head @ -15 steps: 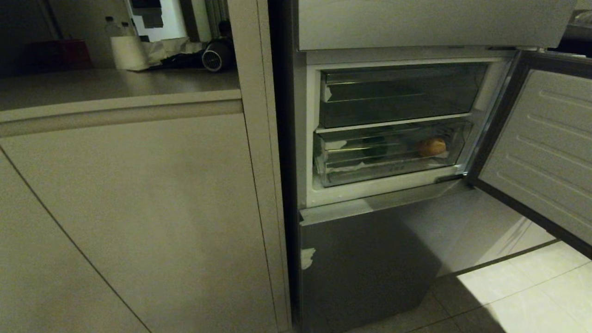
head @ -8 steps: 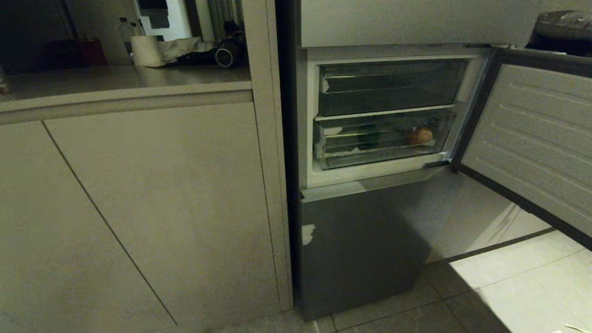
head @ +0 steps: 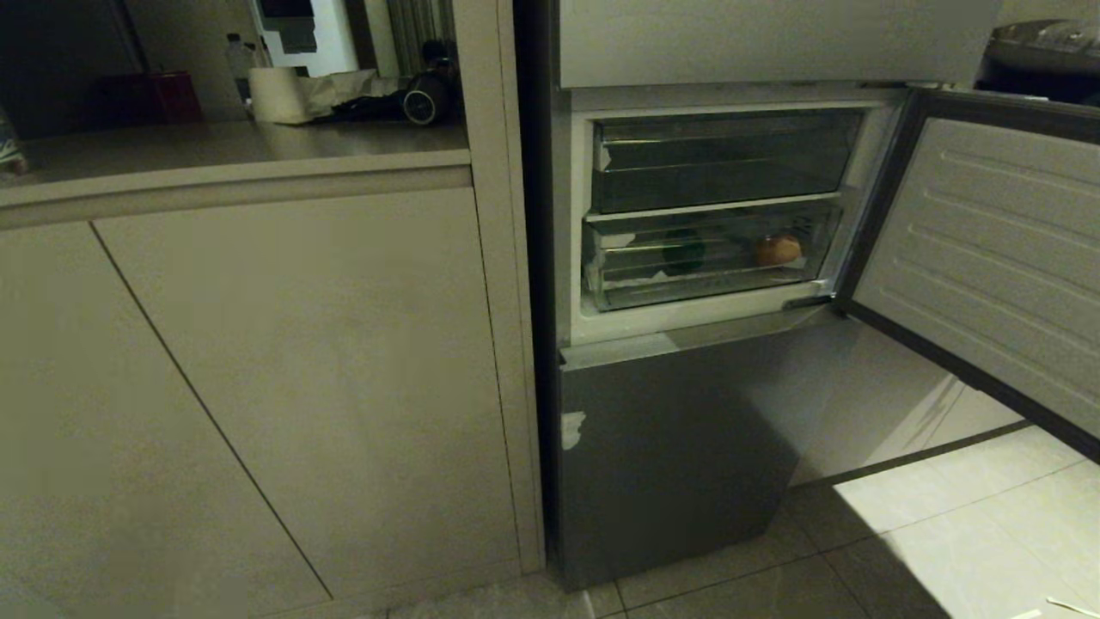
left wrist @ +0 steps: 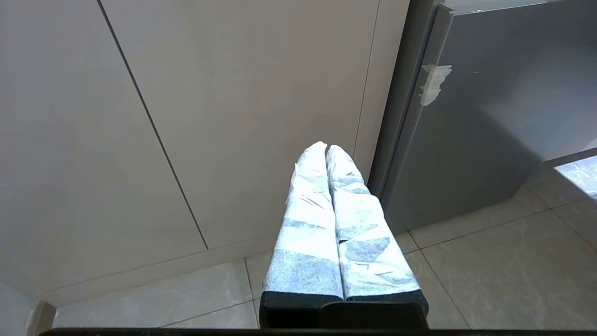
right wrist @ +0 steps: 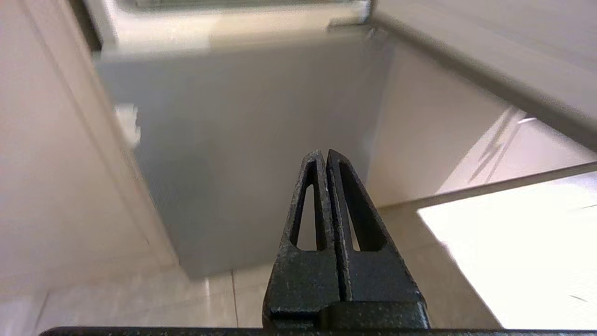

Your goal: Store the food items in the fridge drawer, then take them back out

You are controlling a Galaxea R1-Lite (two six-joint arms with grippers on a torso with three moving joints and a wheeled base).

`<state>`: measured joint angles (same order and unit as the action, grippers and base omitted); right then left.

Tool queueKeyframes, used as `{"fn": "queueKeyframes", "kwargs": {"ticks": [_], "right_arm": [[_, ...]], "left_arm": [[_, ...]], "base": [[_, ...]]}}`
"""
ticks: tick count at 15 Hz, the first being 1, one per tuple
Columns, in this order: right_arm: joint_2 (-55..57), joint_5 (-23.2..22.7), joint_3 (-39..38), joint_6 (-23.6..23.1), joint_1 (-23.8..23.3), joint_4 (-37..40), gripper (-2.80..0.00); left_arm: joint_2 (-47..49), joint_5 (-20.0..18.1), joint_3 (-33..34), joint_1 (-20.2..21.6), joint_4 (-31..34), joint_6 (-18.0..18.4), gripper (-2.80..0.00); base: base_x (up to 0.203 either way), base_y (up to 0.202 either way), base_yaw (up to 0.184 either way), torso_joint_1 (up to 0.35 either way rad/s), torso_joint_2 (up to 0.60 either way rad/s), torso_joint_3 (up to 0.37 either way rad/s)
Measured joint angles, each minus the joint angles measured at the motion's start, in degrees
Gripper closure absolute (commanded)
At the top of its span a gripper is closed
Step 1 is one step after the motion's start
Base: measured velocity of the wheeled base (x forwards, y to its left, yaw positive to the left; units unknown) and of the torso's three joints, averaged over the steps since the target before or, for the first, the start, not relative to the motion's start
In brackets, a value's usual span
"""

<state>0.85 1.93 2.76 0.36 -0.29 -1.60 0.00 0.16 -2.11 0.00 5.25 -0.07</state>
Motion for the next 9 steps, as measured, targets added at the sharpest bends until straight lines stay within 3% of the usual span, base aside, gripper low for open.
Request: {"fn": "queueKeyframes", "kwargs": {"ticks": [3, 5, 7, 9], "right_arm": [[8.5, 4.0, 11.3, 4.8, -0.6, 2.3, 0.0], [18.4, 5.3, 20.6, 9.6, -3.8, 2.5, 0.0], [29.2, 3.6, 28.8, 14.5, -12.8, 0.2, 0.0], [38.8, -0.3, 34.7, 17.9, -27.0, -4.0, 0.0]], "left_arm": [[0.0, 0.0, 0.0, 0.0, 0.0, 0.0, 0.0], [0.0, 0.0, 0.0, 0.0, 0.0, 0.0, 0.0], [0.0, 0.0, 0.0, 0.0, 0.0, 0.0, 0.0], [0.0, 0.0, 0.0, 0.0, 0.0, 0.0, 0.0]], "base": [[0.0, 0.0, 0.0, 0.0, 0.0, 0.0], [0.0, 0.0, 0.0, 0.0, 0.0, 0.0], [0.0, 0.0, 0.0, 0.0, 0.0, 0.0], [0.0, 0.0, 0.0, 0.0, 0.0, 0.0]]}}
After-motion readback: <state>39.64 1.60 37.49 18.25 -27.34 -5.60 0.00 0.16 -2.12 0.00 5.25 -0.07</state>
